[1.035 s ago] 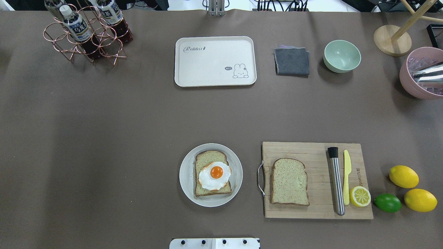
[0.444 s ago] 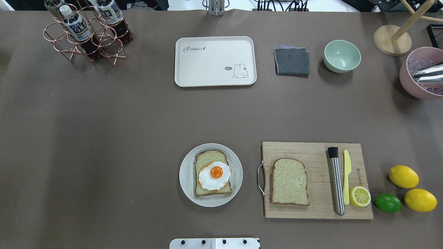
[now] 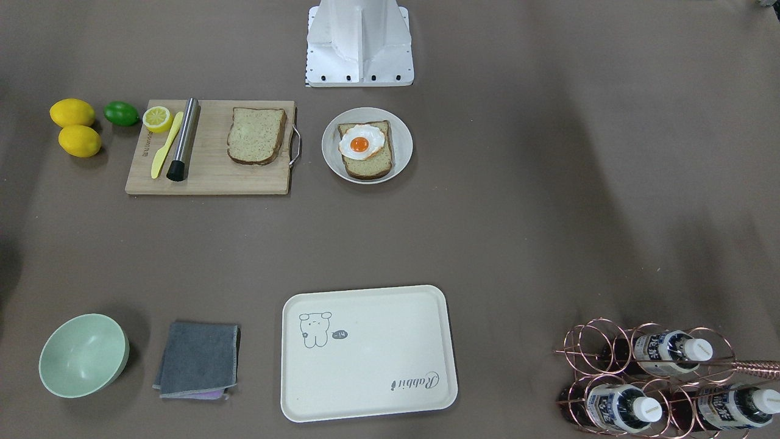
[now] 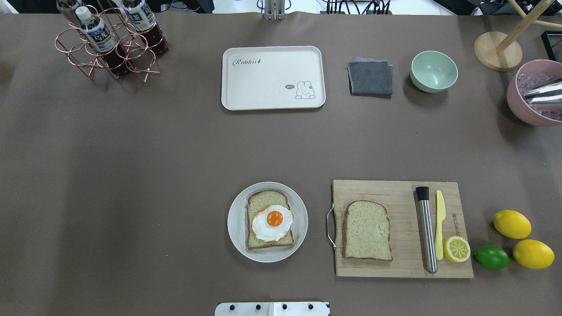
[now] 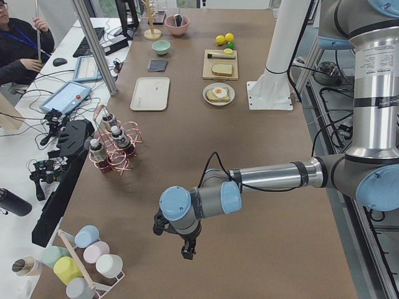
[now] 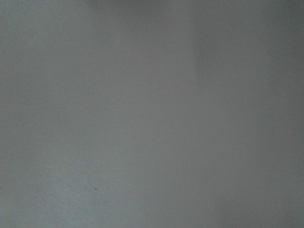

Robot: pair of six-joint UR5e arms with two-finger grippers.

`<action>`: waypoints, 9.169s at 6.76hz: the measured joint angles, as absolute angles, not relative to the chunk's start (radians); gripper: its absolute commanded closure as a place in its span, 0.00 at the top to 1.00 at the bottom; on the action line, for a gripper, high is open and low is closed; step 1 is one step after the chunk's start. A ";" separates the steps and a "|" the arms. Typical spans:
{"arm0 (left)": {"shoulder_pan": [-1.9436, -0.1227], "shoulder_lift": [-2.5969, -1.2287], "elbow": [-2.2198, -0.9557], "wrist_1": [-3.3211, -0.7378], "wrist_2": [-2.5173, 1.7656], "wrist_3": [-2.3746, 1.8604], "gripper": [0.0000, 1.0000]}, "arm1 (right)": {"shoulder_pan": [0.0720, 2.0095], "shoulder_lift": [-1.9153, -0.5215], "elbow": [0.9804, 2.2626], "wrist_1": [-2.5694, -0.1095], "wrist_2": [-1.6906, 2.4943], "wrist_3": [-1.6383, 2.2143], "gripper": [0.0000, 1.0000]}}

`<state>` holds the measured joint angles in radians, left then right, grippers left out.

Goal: Make sandwich and place on tray

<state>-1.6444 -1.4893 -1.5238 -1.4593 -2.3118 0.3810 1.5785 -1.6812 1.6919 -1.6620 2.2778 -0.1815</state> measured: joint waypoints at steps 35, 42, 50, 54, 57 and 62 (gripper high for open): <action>-0.565 -1.932 -1.870 -2.086 -1.817 -1.134 0.98 | 0.311 -1.678 1.988 -0.827 1.657 1.612 0.70; -0.565 -1.931 -1.876 -2.088 -1.817 -1.134 0.98 | 0.291 -1.638 1.987 -0.829 1.627 1.643 0.00; -0.565 -1.921 -1.896 -2.105 -1.829 -1.137 0.98 | 0.378 -1.403 1.994 -0.867 1.712 1.696 0.00; -0.564 -1.919 -1.897 -2.127 -1.826 -1.162 0.98 | 0.321 -1.183 1.852 -0.939 1.680 1.531 0.00; -0.566 -1.918 -1.893 -2.127 -1.825 -1.171 0.98 | 0.310 -1.160 1.807 -0.936 1.681 1.435 0.00; -0.565 -1.925 -1.887 -2.126 -1.825 -1.170 0.98 | 0.277 -1.169 1.793 -0.934 1.659 1.430 0.99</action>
